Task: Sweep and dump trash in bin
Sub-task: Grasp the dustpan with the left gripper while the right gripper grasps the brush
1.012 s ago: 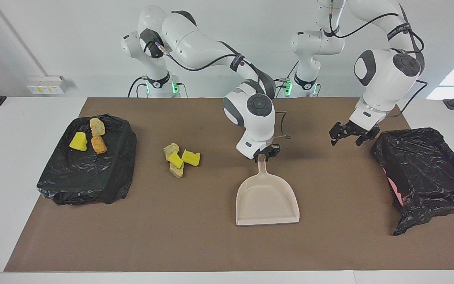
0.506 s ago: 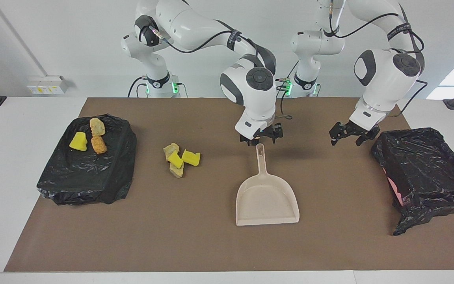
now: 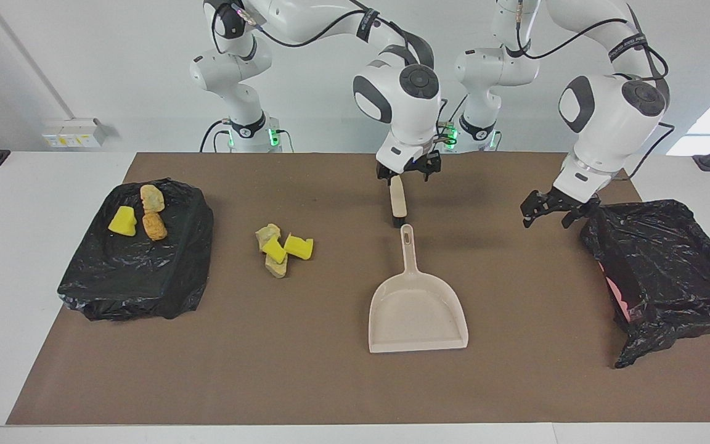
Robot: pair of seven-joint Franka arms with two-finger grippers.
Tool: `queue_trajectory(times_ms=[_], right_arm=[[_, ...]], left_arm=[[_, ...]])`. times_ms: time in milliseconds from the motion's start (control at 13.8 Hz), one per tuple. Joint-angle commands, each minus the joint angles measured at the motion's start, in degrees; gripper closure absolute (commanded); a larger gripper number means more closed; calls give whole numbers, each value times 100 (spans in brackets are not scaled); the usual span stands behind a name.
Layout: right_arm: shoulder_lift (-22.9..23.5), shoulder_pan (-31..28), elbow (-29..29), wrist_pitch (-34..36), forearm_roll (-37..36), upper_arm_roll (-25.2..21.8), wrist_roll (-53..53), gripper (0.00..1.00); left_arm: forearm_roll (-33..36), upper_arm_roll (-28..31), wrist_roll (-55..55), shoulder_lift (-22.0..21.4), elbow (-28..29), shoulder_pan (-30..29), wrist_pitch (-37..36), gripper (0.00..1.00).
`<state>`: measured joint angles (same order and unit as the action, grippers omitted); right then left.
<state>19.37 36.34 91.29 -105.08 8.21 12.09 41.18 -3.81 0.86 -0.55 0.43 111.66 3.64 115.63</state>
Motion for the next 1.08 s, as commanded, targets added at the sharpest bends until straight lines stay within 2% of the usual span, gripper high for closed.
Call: queue_trajectory(times_ms=[0, 145, 289, 434, 650, 1012], right_arm=[[-932, 136, 1728, -1019, 548, -5, 92, 0], [-1425, 346, 2705, -1610, 848, -5, 92, 0], [-1602, 549, 3296, -1997, 937, -5, 92, 0], [-1550, 768, 3474, -2340, 990, -5, 136, 0], [-1550, 857, 3518, -2386, 990, -5, 233, 0], [-1410, 963, 3518, -2631, 990, -5, 207, 0]], left_arm=[[90, -95, -59, -26, -74, -22, -154, 0], [3, -200, -24, 184, -301, 92, -216, 0], [-391, -209, 11, 894, -1187, 294, -609, 0], [-463, -209, 46, 1397, -1612, 601, -577, 0], [-446, -209, 282, 1740, -1674, 1216, -401, 0], [-140, -201, 1213, 1812, -1613, 2279, -155, 0]])
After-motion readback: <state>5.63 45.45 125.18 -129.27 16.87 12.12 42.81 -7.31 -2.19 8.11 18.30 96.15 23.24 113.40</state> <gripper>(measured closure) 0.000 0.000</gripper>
